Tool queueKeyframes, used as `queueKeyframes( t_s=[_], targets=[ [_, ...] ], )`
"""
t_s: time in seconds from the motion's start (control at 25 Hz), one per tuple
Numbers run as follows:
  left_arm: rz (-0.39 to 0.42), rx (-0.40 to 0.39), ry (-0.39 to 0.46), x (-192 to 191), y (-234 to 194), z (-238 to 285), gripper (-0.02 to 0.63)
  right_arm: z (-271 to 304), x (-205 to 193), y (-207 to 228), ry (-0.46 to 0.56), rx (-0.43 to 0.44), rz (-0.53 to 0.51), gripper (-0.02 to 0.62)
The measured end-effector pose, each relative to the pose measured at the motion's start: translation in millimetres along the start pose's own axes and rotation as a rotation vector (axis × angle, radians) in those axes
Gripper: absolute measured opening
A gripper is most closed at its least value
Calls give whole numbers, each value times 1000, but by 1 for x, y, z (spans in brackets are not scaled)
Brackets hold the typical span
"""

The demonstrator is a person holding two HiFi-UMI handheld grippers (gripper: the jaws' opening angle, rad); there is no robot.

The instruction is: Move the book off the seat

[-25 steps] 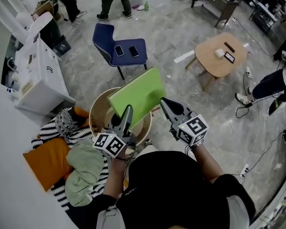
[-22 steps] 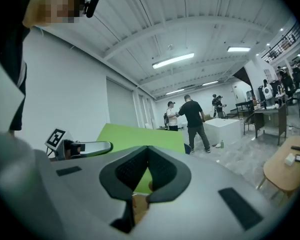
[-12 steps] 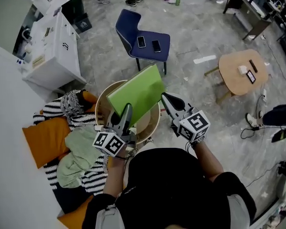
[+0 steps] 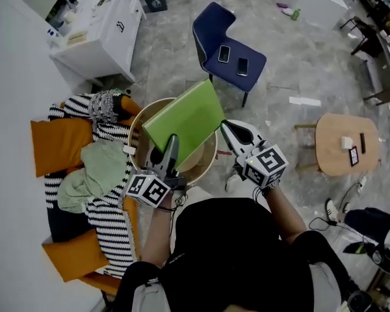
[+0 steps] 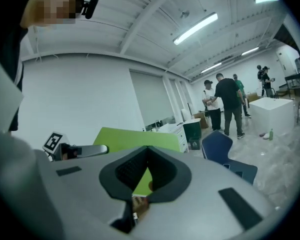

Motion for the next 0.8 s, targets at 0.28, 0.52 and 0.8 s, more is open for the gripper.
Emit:
queueKeyframes(
  t_s=[0.28,0.52,0.8],
  targets=[
    [-69,187,137,-42,23,0,147,12,5,44,-59,183,-51,15],
    [-158,356,239,-85,28,-13,147,32,-7,54,-144,345,-79,15],
    [-273,443,295,-133,7,-33,147,59,-40,38,-247,411,-70,15]
  ],
)
Point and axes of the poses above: the fingertips, and each gripper's own axes: z forward along the fingers, y to its right, x out of its top, the point moved 9 cm from there along -z, backward along the fingers, and after that the axes turned 8 degrees about -y, right-handed, at the moved point
